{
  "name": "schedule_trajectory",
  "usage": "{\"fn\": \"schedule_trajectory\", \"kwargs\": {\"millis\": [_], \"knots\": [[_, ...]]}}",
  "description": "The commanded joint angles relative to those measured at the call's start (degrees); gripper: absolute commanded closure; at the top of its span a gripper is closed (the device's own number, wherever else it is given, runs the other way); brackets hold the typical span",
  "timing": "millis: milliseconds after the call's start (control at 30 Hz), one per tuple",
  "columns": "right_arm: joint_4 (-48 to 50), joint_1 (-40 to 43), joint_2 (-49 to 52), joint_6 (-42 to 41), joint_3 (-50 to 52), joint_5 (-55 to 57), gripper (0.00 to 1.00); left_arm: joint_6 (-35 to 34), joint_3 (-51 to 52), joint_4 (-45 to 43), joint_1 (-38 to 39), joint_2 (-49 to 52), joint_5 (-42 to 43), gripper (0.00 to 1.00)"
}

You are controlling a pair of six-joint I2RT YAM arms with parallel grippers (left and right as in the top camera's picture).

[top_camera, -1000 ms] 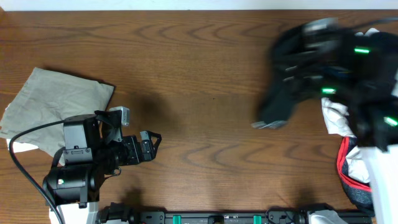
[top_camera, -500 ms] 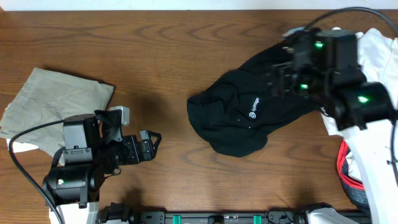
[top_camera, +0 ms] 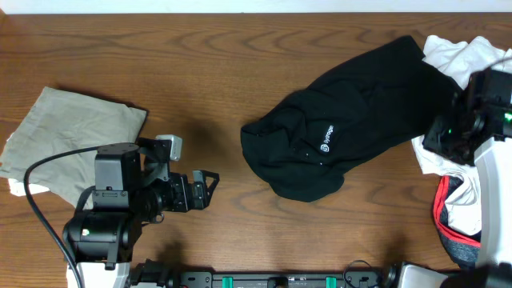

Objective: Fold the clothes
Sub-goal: 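Pull the black shirt out and drop it at table center with right gripper, then push the left gripper under the black shirt and drag it leftward flat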

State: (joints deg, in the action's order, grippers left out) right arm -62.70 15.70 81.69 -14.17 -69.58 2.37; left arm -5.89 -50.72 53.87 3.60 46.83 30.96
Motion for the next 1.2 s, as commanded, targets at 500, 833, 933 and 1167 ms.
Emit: {"fn": "schedule_trajectory", "kwargs": {"millis": [500,833,933,1167], "knots": [[28.1,11.4,7.2,0.8,22.5,-1.3,0.61,0.9,-1.0,-1.5,10.5,4.0,0.3,0.02],[27.1,23.9,7.2,-5.8,23.0,2.8,0.54,0.2,-1.0,-6.6,20.4,14.3,0.1,0.02],[27.2,27.3,7.2,-5.5,23.0,-4.0,0.54,-3.2,-1.0,-9.6,24.1,18.3,-1.5,0.02],[26.1,28.5,6.1,3.2,19.7,-25.1,0.51,-27.9,-1.0,-17.4,31.0,28.7,-6.1,0.02]]}}
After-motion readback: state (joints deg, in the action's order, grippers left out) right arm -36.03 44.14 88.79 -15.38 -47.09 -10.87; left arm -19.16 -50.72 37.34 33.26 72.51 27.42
